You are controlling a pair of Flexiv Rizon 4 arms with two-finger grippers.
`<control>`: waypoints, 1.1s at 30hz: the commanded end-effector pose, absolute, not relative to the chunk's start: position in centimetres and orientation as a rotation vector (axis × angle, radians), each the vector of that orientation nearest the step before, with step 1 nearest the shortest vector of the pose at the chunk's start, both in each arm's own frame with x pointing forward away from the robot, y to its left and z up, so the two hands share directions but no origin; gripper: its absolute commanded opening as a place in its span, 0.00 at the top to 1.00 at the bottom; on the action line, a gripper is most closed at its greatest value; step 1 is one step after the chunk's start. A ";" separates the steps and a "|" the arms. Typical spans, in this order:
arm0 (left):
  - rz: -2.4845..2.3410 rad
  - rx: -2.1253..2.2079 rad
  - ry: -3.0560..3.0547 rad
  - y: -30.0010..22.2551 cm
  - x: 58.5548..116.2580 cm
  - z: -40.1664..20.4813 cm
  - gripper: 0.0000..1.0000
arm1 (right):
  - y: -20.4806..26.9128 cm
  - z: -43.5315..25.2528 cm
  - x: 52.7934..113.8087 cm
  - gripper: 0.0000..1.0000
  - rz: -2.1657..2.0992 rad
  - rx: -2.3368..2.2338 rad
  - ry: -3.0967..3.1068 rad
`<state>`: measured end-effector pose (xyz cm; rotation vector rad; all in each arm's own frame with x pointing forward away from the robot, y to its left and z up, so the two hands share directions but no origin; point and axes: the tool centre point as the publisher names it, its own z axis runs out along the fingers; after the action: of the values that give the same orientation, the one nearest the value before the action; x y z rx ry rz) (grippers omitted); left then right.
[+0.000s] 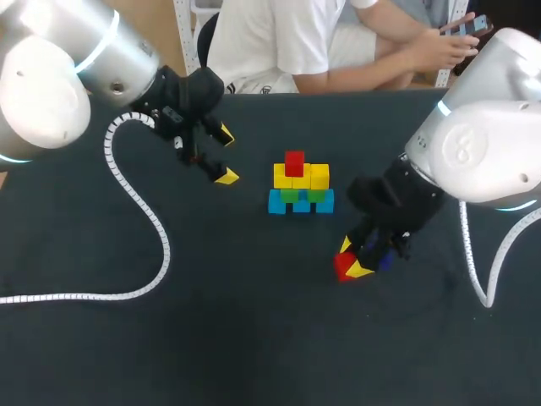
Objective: Place the blue cubes, place green cubes on the blue cubes, place the yellow cubes on the green cubes, then place the red cubes on the yellow cubes, and place purple cube on the red cubes.
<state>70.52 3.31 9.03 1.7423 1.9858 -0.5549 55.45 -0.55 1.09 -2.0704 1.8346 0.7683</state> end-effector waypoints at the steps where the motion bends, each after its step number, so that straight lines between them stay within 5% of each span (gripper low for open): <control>1: -0.559 1.746 1.984 3.4 70.7 9.0 0.00 | -1.5 2.6 55.1 1.00 0.757 -2.035 1.833; 33: -0.559 1.746 1.984 3.4 70.7 9.0 0.00 | -1.2 6.2 55.6 1.00 0.707 -1.923 1.856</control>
<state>70.52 3.31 9.03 1.7423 1.9859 -0.5548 55.43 -1.50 5.98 -1.9227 1.8656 0.7111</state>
